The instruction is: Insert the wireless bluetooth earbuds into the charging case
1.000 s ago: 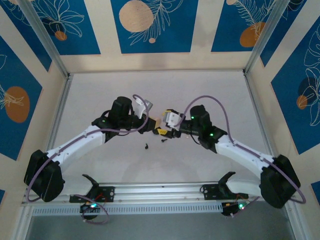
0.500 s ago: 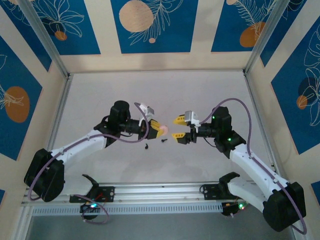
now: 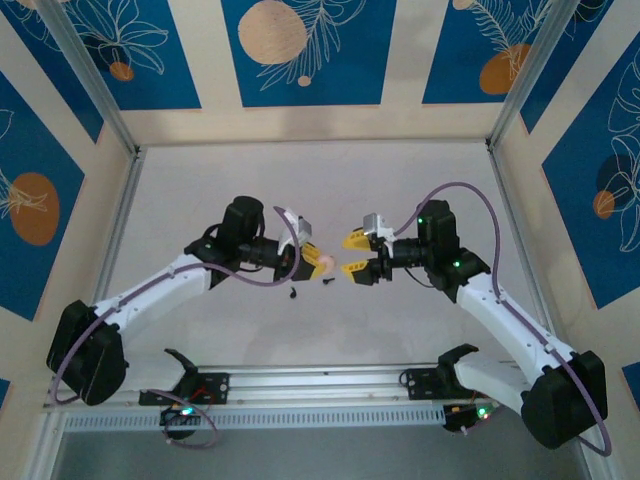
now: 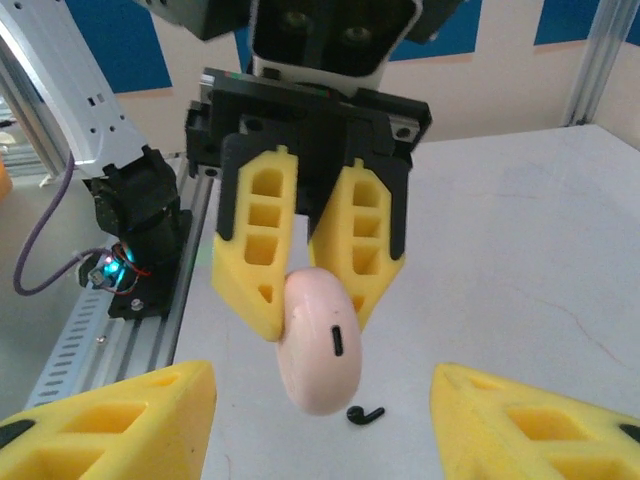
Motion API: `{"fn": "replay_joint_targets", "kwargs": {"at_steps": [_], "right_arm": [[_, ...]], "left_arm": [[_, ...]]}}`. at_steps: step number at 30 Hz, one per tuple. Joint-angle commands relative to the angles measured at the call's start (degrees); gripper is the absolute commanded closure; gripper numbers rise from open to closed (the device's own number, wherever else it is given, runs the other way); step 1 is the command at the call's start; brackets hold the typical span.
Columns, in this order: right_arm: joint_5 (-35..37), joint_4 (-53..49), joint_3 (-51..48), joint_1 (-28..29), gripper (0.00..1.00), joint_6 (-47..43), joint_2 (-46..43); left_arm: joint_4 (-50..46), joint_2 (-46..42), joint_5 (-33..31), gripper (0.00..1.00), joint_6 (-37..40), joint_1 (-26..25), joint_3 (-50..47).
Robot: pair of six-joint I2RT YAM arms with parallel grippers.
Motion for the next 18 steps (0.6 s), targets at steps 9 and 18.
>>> {"fn": "replay_joint_targets", "kwargs": {"at_steps": [9, 18], "right_arm": [[4.0, -16.6, 9.0, 6.4, 0.45, -14.7, 7.1], [1.1, -18.8, 10.9, 9.0, 0.50, -16.3, 11.8]], "left_arm": [[-29.0, 0.4, -10.5, 0.78, 22.1, -4.2, 9.1], [-28.5, 1.1, -10.6, 0.78, 23.1, -5.0, 10.2]]}}
